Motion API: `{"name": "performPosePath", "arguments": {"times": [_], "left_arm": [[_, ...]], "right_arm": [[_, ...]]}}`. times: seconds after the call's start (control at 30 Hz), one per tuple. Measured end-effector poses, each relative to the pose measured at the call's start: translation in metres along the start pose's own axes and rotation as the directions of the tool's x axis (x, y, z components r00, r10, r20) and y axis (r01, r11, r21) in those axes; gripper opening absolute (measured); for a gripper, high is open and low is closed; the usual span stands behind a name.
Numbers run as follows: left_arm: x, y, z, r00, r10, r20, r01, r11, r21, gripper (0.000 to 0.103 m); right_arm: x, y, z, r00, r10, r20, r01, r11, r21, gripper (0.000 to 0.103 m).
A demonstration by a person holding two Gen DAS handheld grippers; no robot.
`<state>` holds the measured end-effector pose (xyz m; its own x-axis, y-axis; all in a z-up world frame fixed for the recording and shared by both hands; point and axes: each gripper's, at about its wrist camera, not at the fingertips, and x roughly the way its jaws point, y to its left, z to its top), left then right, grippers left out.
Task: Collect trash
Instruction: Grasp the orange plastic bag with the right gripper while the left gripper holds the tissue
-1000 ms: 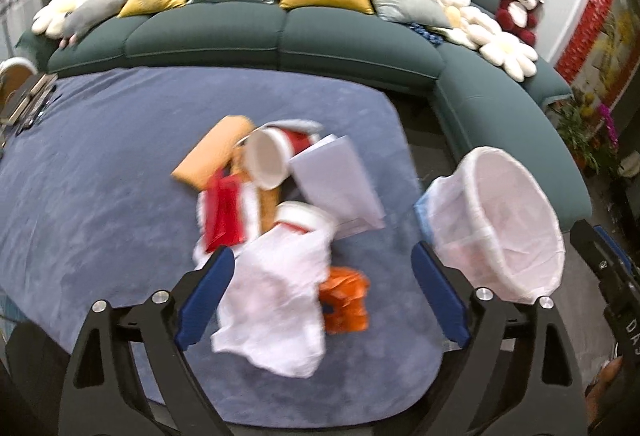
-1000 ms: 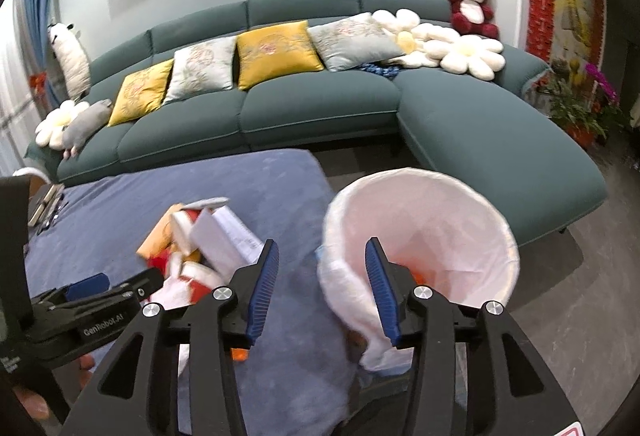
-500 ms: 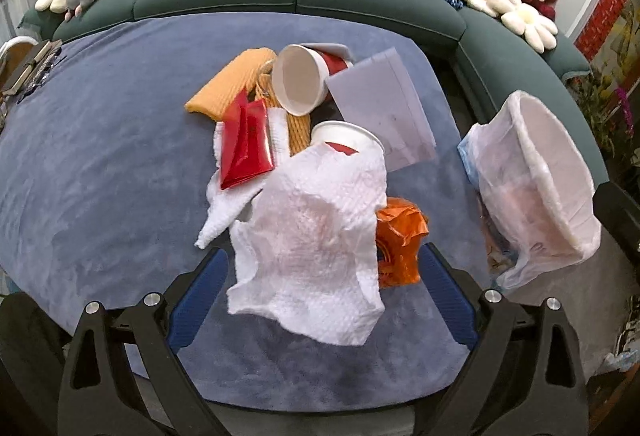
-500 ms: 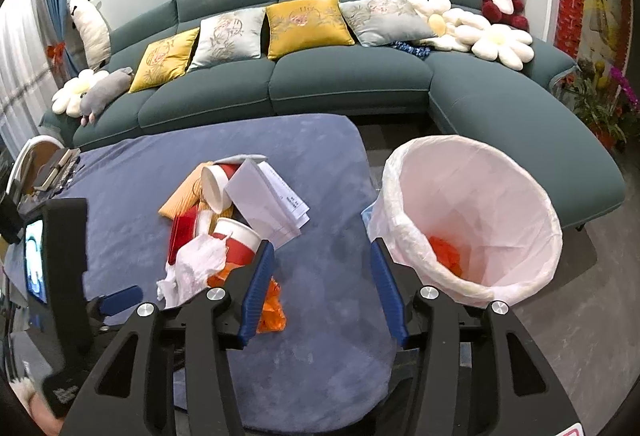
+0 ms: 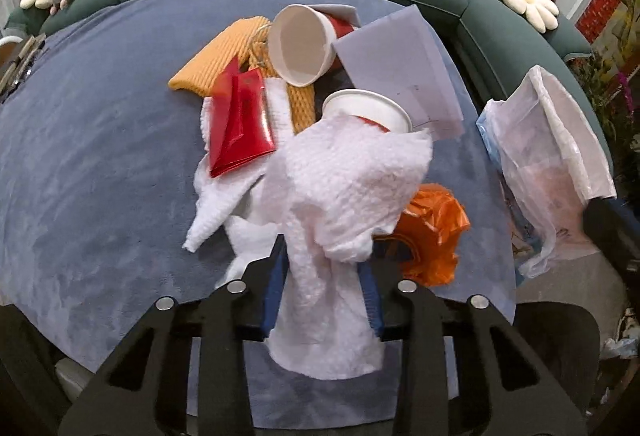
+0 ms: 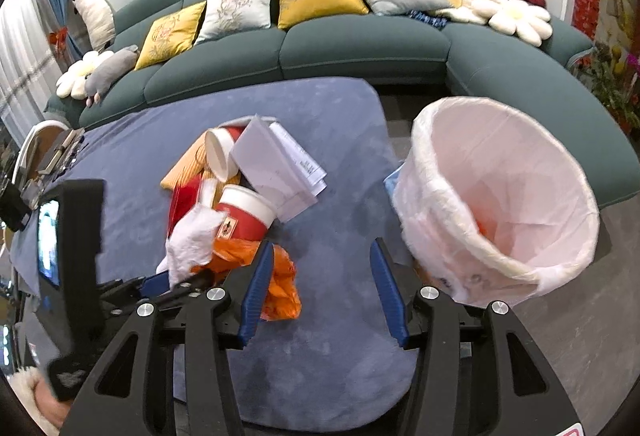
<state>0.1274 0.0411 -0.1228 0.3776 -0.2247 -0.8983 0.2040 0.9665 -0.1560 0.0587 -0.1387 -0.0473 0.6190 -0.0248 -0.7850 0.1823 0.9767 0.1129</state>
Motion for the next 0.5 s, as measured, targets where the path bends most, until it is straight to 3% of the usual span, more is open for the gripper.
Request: {"name": "performPosePath", "arguments": {"times": [0.33,0.4,0.5], "left_arm": [[-0.022,0.028,0.007,0.998,-0.049,0.034,0.051,0.997,-0.057,0.027],[-0.020,0.031,0.008,0.998,-0.051,0.025,0.052,0.997,-0.062,0.027],[-0.016,0.035,0.008,0.999,-0.050,0.008,0.050,0.996,-0.073,0.027]], "right_arm": [[0.033,0.025,-0.008,0.993,0.081,-0.089,-0.083,0.996,-0.021,0.049],[0.035,0.034,-0.008,0.991,0.100,-0.091,-0.104,0.994,-0.042,0.056],[0.039,0.047,-0.009,0.990,0.111,-0.089,-0.118,0.989,-0.084,0.059]]}}
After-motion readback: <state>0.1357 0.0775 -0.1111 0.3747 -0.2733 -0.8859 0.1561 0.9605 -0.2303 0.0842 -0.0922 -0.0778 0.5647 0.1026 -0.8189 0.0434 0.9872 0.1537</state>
